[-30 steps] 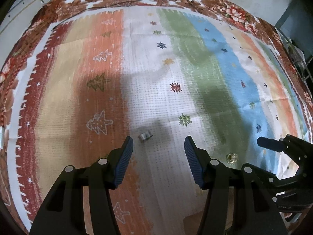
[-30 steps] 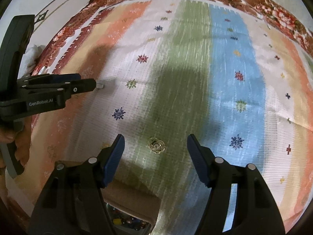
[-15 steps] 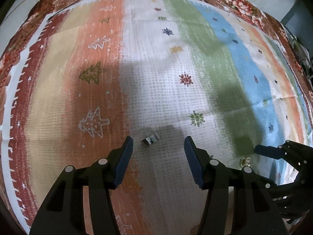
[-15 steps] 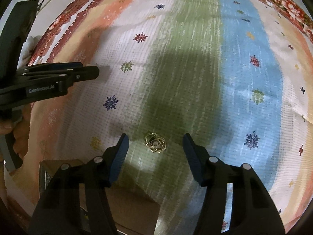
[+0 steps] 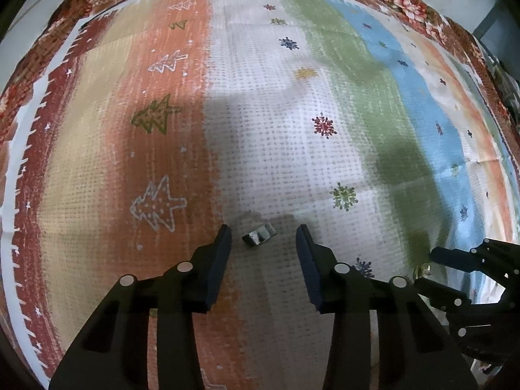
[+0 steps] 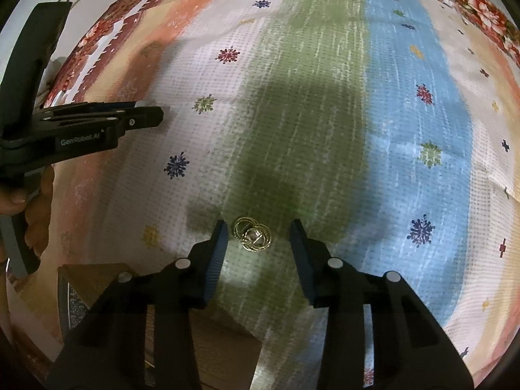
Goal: Organize jewelry
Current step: 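Close the left tool on the silver charm while the right grasps the gold ring, then carry the held charm and ring over the silver tin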
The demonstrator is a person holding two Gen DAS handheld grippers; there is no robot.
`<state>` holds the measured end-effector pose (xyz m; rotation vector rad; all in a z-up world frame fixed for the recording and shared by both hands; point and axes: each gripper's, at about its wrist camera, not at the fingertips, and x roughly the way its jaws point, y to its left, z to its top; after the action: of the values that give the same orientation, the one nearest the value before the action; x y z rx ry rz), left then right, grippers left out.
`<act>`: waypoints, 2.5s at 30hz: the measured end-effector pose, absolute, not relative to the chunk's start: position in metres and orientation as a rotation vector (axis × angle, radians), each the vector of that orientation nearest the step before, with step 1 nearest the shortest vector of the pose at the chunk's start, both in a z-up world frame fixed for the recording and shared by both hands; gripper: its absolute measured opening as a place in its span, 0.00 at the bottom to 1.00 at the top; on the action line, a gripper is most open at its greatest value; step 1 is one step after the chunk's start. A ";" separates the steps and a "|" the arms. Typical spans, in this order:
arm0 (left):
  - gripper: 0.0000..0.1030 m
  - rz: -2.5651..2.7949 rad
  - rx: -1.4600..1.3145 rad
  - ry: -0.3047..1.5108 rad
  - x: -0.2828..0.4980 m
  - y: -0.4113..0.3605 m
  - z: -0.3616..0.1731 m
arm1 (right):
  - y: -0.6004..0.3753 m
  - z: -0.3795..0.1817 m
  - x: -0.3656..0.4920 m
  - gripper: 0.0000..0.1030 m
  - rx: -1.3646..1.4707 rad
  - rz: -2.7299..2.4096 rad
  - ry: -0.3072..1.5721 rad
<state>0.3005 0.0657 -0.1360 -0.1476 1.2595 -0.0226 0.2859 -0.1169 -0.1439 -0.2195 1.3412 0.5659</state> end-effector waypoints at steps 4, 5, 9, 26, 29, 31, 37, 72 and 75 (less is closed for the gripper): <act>0.36 -0.018 -0.143 1.258 0.301 0.065 -0.137 | -0.113 -0.145 0.284 0.36 -0.234 0.572 1.349; 0.36 -0.018 -0.140 1.258 0.301 0.065 -0.137 | -0.111 -0.146 0.283 0.36 -0.243 0.577 1.353; 0.35 -0.021 -0.123 1.255 0.301 0.063 -0.137 | -0.108 -0.151 0.282 0.32 -0.269 0.573 1.353; 0.20 -0.029 -0.153 1.250 0.298 0.071 -0.134 | -0.116 -0.147 0.284 0.17 -0.272 0.550 1.342; 0.20 -0.032 -0.159 1.241 0.296 0.073 -0.129 | -0.116 -0.143 0.283 0.17 -0.271 0.550 1.333; 0.20 -0.033 -0.163 1.233 0.294 0.074 -0.125 | -0.117 -0.141 0.281 0.17 -0.276 0.547 1.324; 0.20 -0.038 -0.176 1.213 0.285 0.074 -0.114 | -0.116 -0.129 0.273 0.17 -0.275 0.556 1.301; 0.20 -0.027 -0.053 1.057 0.178 0.023 -0.042 | -0.134 -0.063 0.206 0.17 -0.241 0.588 1.170; 0.20 -0.046 -0.050 1.049 0.165 0.015 -0.039 | -0.133 -0.058 0.196 0.17 -0.239 0.607 1.162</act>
<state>0.1646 0.0150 -0.0391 -0.0502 1.0492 -0.0456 0.1960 -0.1332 -0.0580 -0.2394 1.1616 0.6068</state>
